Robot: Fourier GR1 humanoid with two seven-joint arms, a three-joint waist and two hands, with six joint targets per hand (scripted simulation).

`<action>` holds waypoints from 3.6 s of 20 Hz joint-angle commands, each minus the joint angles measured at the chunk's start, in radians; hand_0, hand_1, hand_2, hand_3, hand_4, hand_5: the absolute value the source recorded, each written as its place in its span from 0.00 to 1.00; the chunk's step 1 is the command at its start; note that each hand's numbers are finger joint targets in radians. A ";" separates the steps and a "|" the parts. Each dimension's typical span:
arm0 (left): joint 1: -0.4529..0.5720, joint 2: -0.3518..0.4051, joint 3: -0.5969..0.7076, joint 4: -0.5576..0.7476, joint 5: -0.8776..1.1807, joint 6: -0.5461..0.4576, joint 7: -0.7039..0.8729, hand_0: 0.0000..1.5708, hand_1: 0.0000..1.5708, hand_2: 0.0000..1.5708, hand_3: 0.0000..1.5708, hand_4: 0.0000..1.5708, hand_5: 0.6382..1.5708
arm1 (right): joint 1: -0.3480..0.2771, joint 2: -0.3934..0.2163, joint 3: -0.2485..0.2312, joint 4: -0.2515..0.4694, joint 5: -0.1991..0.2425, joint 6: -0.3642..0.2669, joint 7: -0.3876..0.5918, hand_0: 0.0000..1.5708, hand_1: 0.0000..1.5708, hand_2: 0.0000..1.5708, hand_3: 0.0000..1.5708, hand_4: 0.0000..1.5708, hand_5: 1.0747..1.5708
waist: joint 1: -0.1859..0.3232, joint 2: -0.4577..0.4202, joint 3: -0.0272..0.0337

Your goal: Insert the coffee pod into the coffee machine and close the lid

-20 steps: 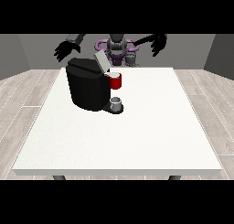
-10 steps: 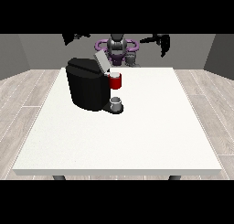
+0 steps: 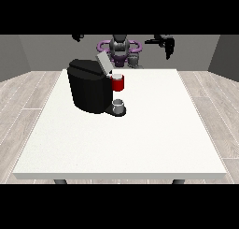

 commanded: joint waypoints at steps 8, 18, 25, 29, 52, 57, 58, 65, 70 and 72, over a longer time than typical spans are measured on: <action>0.117 0.002 -0.055 -0.259 0.099 0.002 0.092 0.00 0.00 0.00 0.00 0.00 1.00 | -0.071 0.032 0.032 0.063 0.031 0.044 -0.050 0.00 0.00 0.00 0.00 0.00 1.00 | 0.016 0.108 0.0002; 0.166 0.033 -0.094 -0.426 0.168 0.011 0.137 0.00 0.00 0.00 0.00 0.00 1.00 | -0.250 0.025 -0.038 0.228 0.017 0.044 -0.062 0.00 0.00 0.00 0.00 0.00 1.00 | 0.024 0.224 0.0001; 0.257 0.050 -0.124 -0.519 0.191 0.017 0.173 0.00 0.00 0.00 0.00 0.00 1.00 | -0.297 0.026 -0.039 0.307 0.040 0.049 -0.075 0.00 0.00 0.00 0.00 0.00 1.00 | 0.020 0.228 0.0001; 0.288 0.036 -0.135 -0.502 0.178 0.058 0.110 0.00 0.00 0.00 0.00 0.00 1.00 | -0.340 0.039 -0.016 0.300 0.068 0.041 -0.051 0.00 0.00 0.00 0.00 0.00 1.00 | -0.005 0.236 -0.0001; 0.210 0.110 -0.110 -0.472 0.220 0.090 0.133 0.00 0.00 0.00 0.00 0.10 1.00 | -0.514 0.054 -0.009 0.435 0.112 0.072 -0.089 0.00 0.00 0.00 0.00 0.07 1.00 | -0.002 0.301 -0.0001; 0.247 0.079 -0.136 -0.467 0.207 0.108 0.110 0.00 0.00 0.00 0.00 0.08 1.00 | -0.568 0.051 0.014 0.440 0.152 0.070 -0.067 0.00 0.00 0.00 0.00 0.04 1.00 | 0.019 0.291 -0.0002; 0.233 0.085 -0.146 -0.469 0.213 0.084 0.120 0.00 0.00 0.00 0.00 0.09 1.00 | -0.605 0.089 0.040 0.446 0.182 0.021 -0.023 0.00 0.00 0.00 0.00 0.14 1.00 | 0.044 0.287 -0.0003; 0.199 0.126 -0.141 -0.505 0.227 0.064 0.102 0.00 0.00 0.00 0.00 0.08 1.00 | -0.612 0.089 0.035 0.486 0.218 0.018 -0.109 0.00 0.00 0.00 0.00 0.09 1.00 | 0.035 0.311 -0.0001; 0.223 0.056 -0.187 -0.548 0.220 0.110 0.113 0.00 0.00 0.00 0.00 0.11 1.00 | -0.601 0.123 0.036 0.473 0.205 0.027 -0.136 0.00 0.00 0.00 0.00 0.02 1.00 | 0.034 0.265 0.0000; 0.236 0.067 -0.181 -0.527 0.228 0.082 0.057 0.00 0.00 0.00 0.00 0.13 1.00 | -0.603 0.138 0.046 0.453 0.191 0.057 -0.148 0.00 0.00 0.00 0.00 0.08 1.00 | 0.024 0.274 -0.0001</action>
